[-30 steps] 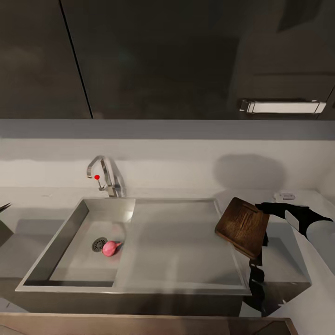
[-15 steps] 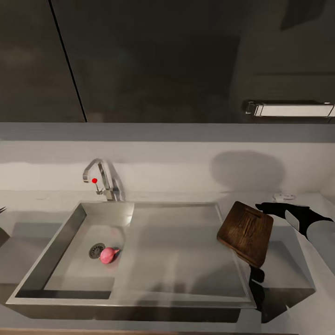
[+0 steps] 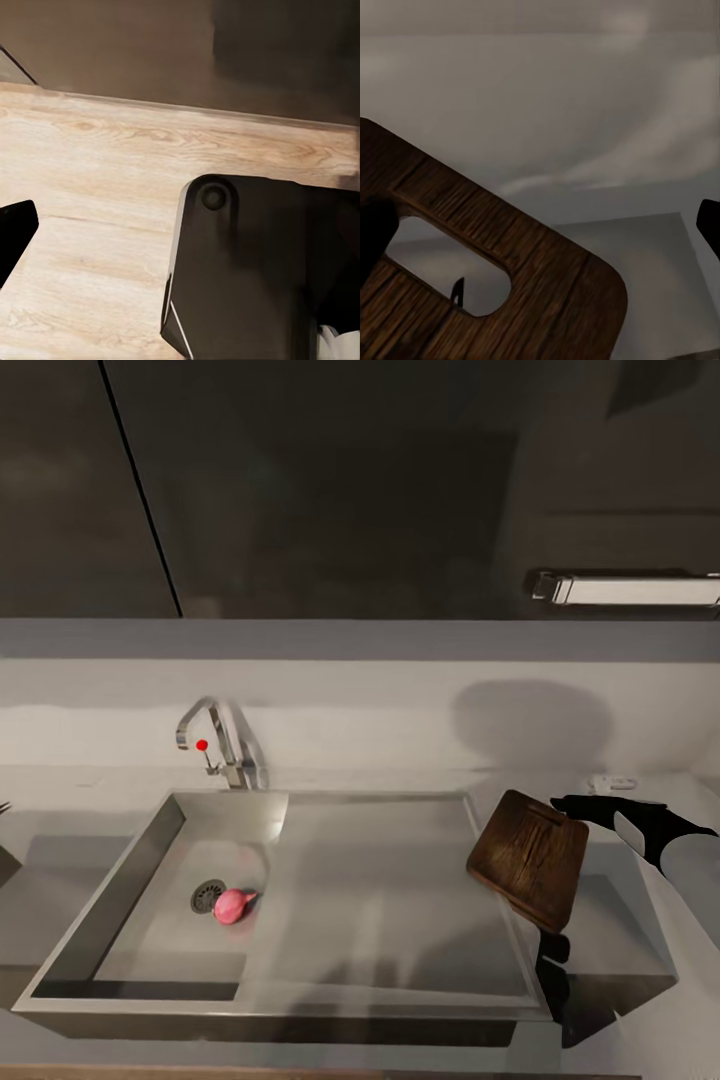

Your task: In the kitchen, take the Vidalia onion out of the sink, dice it on the chopping board with the paring knife, put the diced onion into the bowl on the countertop, then place both the paring knife and the chopping board into the sink.

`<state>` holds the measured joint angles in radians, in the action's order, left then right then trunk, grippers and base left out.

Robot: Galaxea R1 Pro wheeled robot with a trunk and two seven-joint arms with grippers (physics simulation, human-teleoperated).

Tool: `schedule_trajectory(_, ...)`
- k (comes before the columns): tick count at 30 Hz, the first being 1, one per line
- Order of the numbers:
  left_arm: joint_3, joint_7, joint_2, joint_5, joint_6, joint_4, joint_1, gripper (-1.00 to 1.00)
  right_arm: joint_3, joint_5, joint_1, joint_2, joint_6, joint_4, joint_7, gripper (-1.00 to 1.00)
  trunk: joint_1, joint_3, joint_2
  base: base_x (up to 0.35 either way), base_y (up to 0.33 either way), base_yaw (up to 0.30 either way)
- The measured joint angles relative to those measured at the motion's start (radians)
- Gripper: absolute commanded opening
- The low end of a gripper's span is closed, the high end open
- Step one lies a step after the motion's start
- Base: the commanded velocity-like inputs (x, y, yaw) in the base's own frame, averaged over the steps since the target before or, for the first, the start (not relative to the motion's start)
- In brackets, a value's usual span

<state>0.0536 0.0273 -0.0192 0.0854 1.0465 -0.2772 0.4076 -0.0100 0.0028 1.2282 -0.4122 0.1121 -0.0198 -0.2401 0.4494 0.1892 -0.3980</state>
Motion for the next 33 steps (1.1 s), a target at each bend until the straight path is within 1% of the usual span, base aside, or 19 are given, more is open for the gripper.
schedule_trajectory(33, 0.001, 0.0, 0.003, 0.001, 0.0, 0.014, 0.0, 1.0, 0.0, 0.0, 0.0, -0.002, -0.001, -0.002, 0.001, 1.0, 0.0, 0.05, 0.0, 0.0, 0.0, 0.0)
